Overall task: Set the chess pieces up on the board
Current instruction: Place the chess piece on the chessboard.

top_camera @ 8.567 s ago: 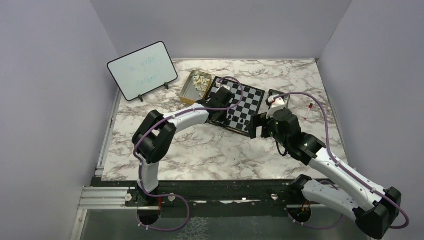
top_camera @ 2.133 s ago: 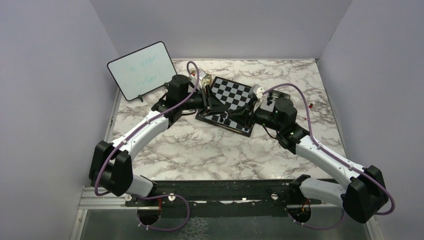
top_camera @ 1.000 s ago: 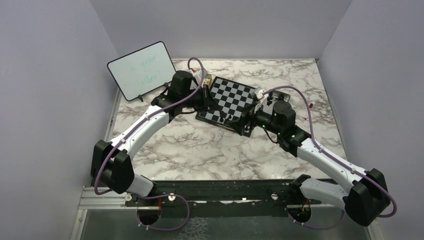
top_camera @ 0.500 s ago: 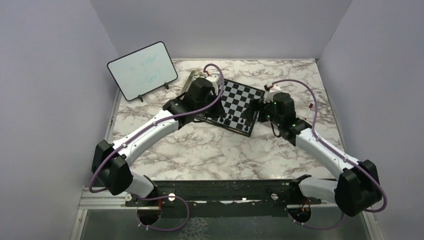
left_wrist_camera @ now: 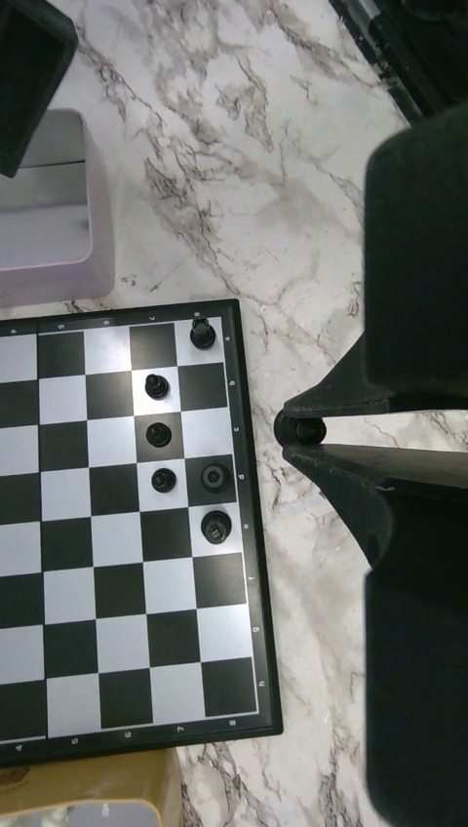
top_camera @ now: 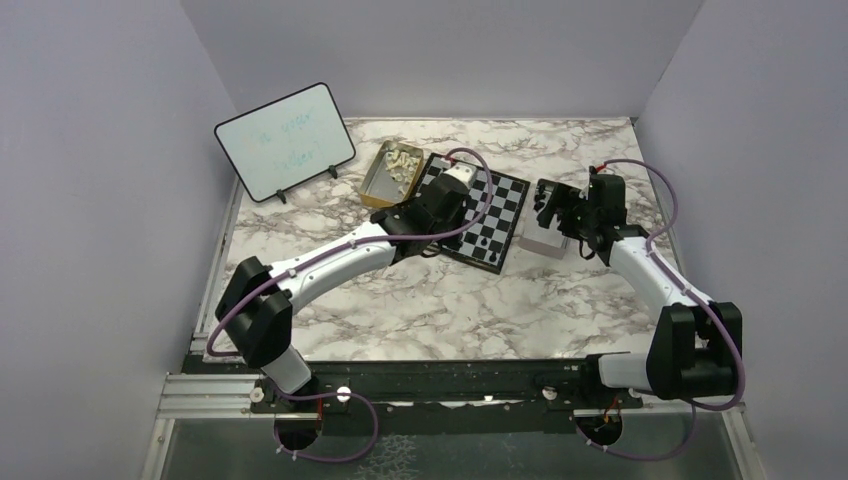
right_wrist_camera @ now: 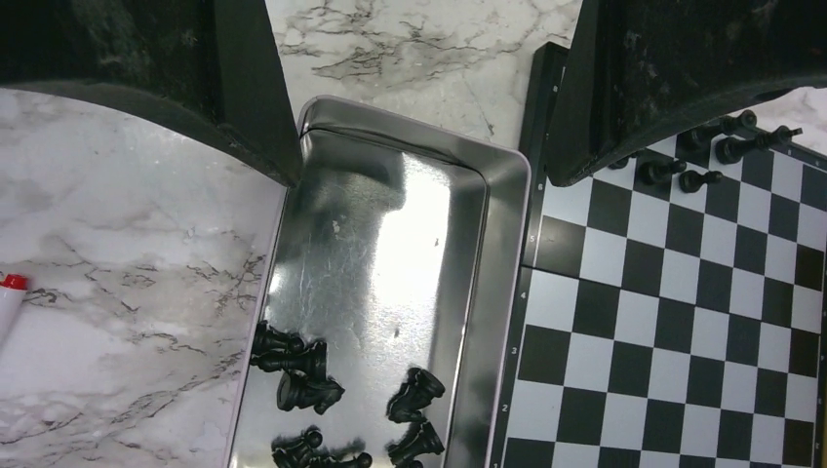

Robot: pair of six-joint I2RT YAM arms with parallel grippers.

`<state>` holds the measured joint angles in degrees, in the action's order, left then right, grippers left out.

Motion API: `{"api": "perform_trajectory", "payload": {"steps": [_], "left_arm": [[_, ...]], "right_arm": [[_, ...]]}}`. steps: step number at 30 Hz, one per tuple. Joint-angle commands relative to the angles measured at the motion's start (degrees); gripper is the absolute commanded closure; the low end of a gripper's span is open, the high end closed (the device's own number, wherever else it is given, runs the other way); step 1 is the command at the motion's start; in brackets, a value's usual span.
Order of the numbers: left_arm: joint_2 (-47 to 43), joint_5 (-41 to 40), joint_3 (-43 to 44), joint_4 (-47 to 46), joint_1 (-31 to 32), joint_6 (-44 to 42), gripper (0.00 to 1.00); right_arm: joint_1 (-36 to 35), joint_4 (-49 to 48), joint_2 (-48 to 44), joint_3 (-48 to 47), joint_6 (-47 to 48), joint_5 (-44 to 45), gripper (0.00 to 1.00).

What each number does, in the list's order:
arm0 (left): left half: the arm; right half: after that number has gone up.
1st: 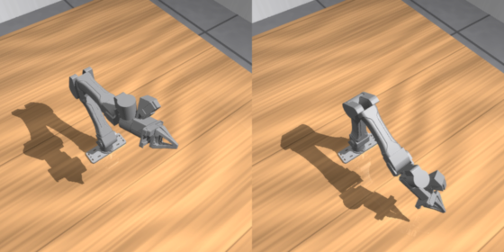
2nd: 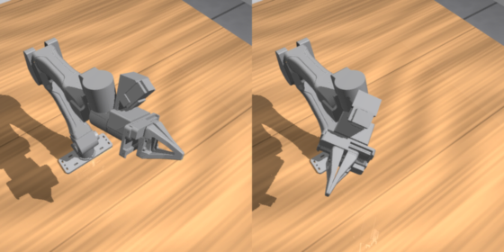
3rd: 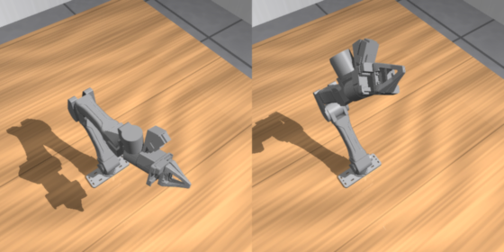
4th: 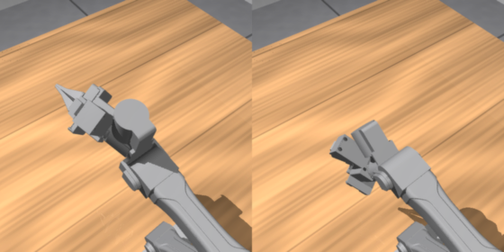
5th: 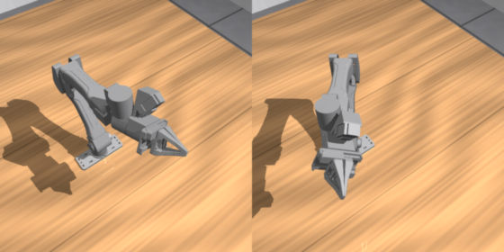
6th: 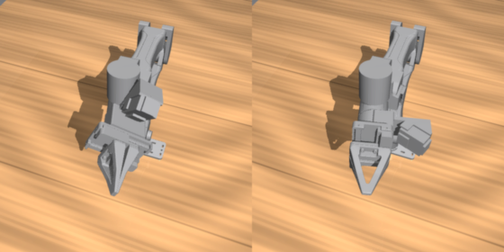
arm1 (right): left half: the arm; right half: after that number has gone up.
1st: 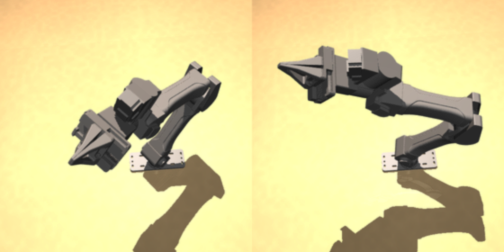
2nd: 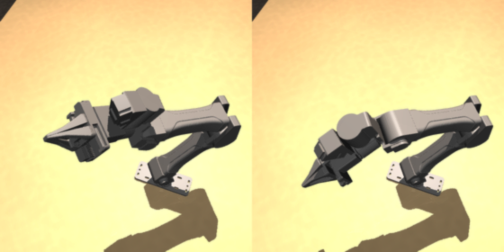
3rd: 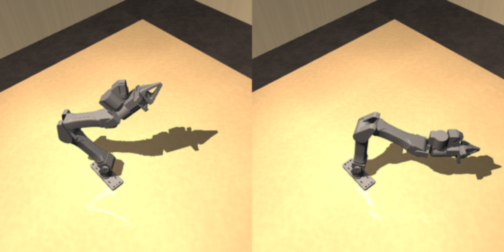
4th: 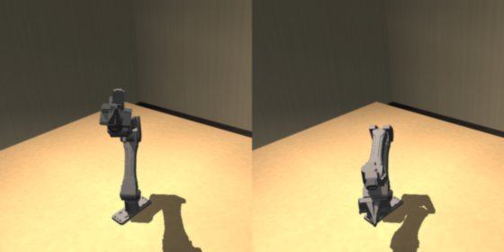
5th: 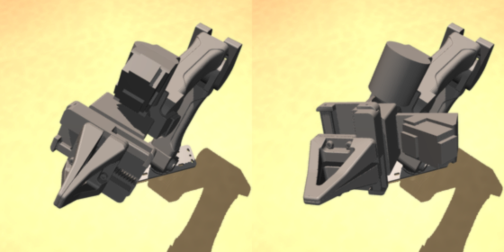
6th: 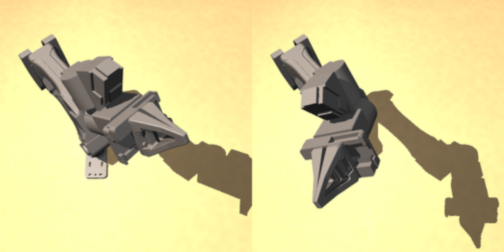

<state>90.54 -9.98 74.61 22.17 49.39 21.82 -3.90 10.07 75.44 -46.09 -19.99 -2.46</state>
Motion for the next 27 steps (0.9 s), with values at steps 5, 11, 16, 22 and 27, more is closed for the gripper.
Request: {"api": "perform_trajectory", "payload": {"steps": [5,11,16,22,27], "left_arm": [[6.1,-6.3,1.4,-9.2,2.9,-1.6,0.85],[9.0,-6.4,-1.1,-15.3,2.9,-2.0,0.85],[12.1,-6.4,-1.1,-16.3,2.9,-2.8,0.85],[13.2,-6.8,-3.4,-18.4,3.0,-3.3,0.85],[13.7,-6.4,-5.1,-19.8,3.0,-2.7,0.85]], "right_arm": [[0.9,1.7,-1.0,-0.8,-1.9,0.3,0.00],[0.9,2.1,-2.4,-0.2,-1.9,0.1,0.00],[0.9,2.4,-3.0,-0.2,-1.9,0.2,0.00],[0.9,3.0,-3.2,-0.7,-1.5,0.3,0.00],[0.9,3.3,-3.3,-0.8,-1.4,0.7,0.00]]}}
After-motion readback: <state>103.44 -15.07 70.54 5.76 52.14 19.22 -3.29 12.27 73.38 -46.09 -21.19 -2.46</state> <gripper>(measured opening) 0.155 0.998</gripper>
